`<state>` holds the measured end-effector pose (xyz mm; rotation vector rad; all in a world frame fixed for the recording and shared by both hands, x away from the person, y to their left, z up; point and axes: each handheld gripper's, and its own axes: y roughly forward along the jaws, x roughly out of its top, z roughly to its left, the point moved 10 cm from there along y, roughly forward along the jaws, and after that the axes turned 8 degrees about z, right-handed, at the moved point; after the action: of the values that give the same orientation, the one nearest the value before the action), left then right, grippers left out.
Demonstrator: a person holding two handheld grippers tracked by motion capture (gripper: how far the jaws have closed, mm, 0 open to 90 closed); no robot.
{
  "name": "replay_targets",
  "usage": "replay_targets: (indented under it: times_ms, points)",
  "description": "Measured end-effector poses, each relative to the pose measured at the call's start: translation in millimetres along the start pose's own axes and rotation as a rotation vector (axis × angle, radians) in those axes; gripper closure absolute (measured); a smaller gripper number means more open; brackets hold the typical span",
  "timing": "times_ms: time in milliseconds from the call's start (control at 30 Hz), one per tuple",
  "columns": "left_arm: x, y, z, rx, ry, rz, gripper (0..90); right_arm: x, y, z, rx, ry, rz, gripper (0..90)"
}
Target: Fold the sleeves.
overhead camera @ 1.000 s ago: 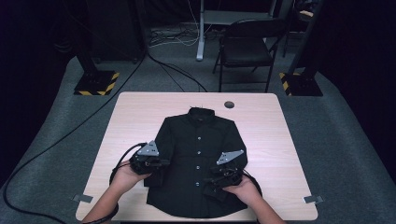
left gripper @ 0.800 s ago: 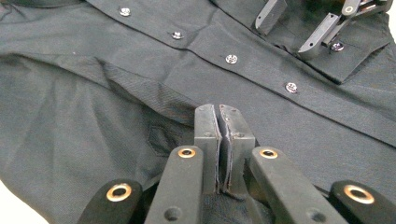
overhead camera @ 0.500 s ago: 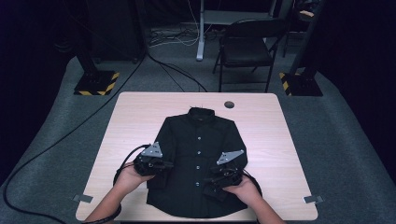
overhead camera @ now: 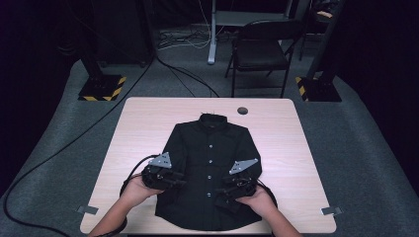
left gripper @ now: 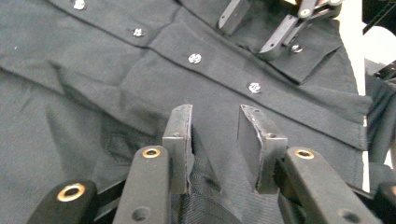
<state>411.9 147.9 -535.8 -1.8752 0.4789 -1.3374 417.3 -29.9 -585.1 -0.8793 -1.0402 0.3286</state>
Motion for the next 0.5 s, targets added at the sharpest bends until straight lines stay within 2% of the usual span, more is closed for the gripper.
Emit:
replay_targets:
  times_ms: [233,367,500]
  points:
    - [3.5,3.5,-11.8,-0.042,0.030,0.010,55.6,-0.1,0.0,0.1,-0.001,-0.001,0.002,37.9]
    - [7.2,6.7,-16.8,-0.082,0.019,-0.007,48.5,0.0,0.0,0.0,0.000,0.000,0.001,37.9]
    - [5.8,13.3,-15.6,-0.085,0.015,-0.003,44.0,0.0,0.0,0.1,-0.001,0.000,0.002,37.9]
